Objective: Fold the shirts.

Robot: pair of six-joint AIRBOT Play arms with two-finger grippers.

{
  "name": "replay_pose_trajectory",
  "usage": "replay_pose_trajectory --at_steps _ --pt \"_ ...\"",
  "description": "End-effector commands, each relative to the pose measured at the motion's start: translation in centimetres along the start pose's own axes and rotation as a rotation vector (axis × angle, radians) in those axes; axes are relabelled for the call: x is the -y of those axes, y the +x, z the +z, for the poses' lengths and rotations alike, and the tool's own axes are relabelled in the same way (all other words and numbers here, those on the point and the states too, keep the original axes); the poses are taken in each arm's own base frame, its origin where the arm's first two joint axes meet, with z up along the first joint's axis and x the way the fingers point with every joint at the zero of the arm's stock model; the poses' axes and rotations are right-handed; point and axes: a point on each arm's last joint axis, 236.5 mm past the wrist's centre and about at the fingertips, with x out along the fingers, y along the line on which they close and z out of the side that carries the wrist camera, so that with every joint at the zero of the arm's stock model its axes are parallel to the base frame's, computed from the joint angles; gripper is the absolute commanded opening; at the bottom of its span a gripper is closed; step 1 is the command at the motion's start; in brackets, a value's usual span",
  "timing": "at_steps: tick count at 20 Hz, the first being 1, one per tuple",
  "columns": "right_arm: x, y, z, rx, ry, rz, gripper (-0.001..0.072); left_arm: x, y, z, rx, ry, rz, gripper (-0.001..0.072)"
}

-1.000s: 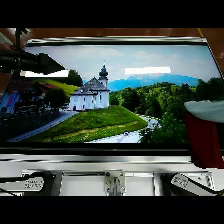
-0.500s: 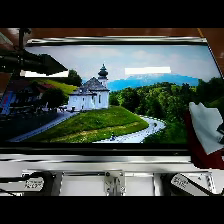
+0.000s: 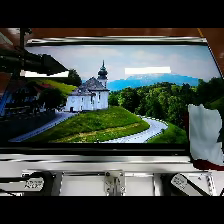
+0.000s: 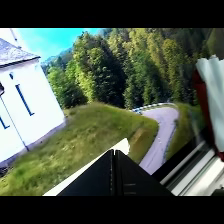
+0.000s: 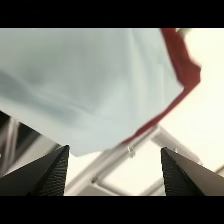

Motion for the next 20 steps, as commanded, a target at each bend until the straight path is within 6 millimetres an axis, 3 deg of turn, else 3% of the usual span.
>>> replay_pose_trajectory --at_steps 1,2,3,5,7,8,10,12,15,20 --pt "-5.0 -10.3 8.0 0.427 -0.056 0.242 0.0670 -3.7 1.1 -2.4 -0.107 -0.025 0.236 0.0026" --pt "-7.7 -13.2 9.2 0.534 -0.110 0.319 0.0670 -5.2 1.6 -4.1 -0.183 0.000 0.375 0.0027" --pt "-10.8 -15.2 9.1 0.596 -0.200 0.369 0.0670 -6.1 2.0 -5.3 -0.248 0.052 0.494 0.0027" --pt "-15.3 -14.7 6.9 0.542 -0.363 0.351 0.0671 -6.6 3.2 -6.9 -0.357 0.190 0.667 0.0043" --pt "-18.7 -12.2 4.4 0.394 -0.407 0.355 0.0672 -4.6 5.9 -8.2 -0.404 0.243 0.646 0.0639" --pt "-20.4 -11.3 3.3 0.329 -0.444 0.385 0.0671 -3.9 6.8 -8.7 -0.414 0.242 0.636 0.0675" --pt "-23.2 -10.2 1.6 0.249 -0.503 0.428 0.0671 -3.8 7.2 -9.2 -0.426 0.215 0.638 0.0674" --pt "-24.6 -10.0 1.1 0.243 -0.540 0.429 0.0671 -4.2 6.9 -9.1 -0.421 0.195 0.646 0.0674" --pt "-25.6 -10.3 0.4 0.244 -0.573 0.433 0.0671 -4.6 6.7 -8.9 -0.415 0.184 0.651 0.0674" --pt "-25.5 -10.2 0.4 0.245 -0.574 0.429 0.0671 -5.3 7.2 -9.2 -0.442 0.215 0.652 0.0674"
